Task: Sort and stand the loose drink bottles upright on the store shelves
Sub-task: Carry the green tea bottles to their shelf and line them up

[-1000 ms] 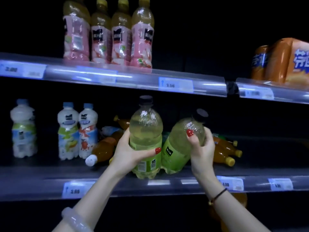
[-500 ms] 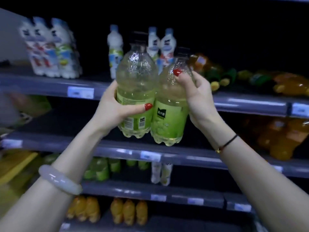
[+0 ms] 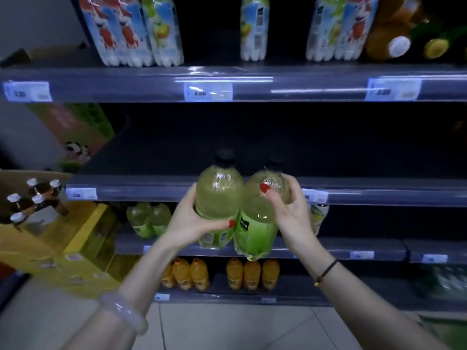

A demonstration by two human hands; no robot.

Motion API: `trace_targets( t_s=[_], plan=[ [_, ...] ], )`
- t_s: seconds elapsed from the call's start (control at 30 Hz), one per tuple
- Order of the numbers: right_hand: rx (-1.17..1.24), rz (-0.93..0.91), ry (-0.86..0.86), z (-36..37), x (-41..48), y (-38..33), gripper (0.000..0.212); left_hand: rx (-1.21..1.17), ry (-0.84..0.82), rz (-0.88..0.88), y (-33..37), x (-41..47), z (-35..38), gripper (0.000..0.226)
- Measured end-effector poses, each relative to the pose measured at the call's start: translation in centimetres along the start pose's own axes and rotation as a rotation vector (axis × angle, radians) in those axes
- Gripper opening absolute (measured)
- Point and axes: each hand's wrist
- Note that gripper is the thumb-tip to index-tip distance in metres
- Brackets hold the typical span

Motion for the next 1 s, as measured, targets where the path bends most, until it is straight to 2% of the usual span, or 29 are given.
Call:
trace_targets(
  t_s=[0.07, 0.2, 0.4, 0.47, 0.57, 0.67, 0.73, 0.87, 1.0],
  plan=[
    [-0.014, 0.015, 0.021, 0.0, 0.6, 2.8, 0.034, -0.019, -0.026, -0.047, -3.0, 0.9, 1.2, 0.078],
    [-0.046, 0.013, 0.047, -0.4, 2.6, 8.3, 0.037, -0.05, -0.06, -0.108, -9.3, 3.0, 4.0, 0.077],
    [-0.144, -0.052, 0.081, -0.9, 6.3, 18.0, 0.047, -0.078, -0.065, -0.075, -20.2, 6.0, 8.3, 0.084],
    [-0.132, -0.089, 0.117, -0.6, 7.0, 21.6, 0.041, -0.073, -0.04, -0.048, -23.7, 6.7, 10.1, 0.081],
    [-0.09, -0.124, 0.235, 0.0, 8.6, 26.5, 0.044, -0.062, 0.053, -0.019, -28.3, 8.4, 13.0, 0.075],
    [-0.015, -0.13, 0.302, 0.4, 11.7, 29.8, 0.041, -0.067, 0.161, -0.06, -32.2, 11.2, 15.3, 0.074],
    [0.027, -0.119, 0.287, 0.6, 13.7, 31.3, 0.041, -0.068, 0.18, -0.093, -34.3, 13.0, 16.2, 0.079],
    [0.019, -0.06, 0.228, 1.0, 16.8, 34.6, 0.042, -0.092, 0.225, -0.066, -36.8, 14.9, 17.0, 0.071],
    [0.024, 0.001, 0.159, 0.6, 19.0, 35.5, 0.042, -0.109, 0.198, -0.044, -37.7, 15.8, 16.9, 0.074]
  ],
)
Point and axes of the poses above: each hand's wrist, its own x-axis towards the middle knuckle, its own z-axis out of the palm, y = z × x, and after that the axes turned 7 degrees about z, right-handed
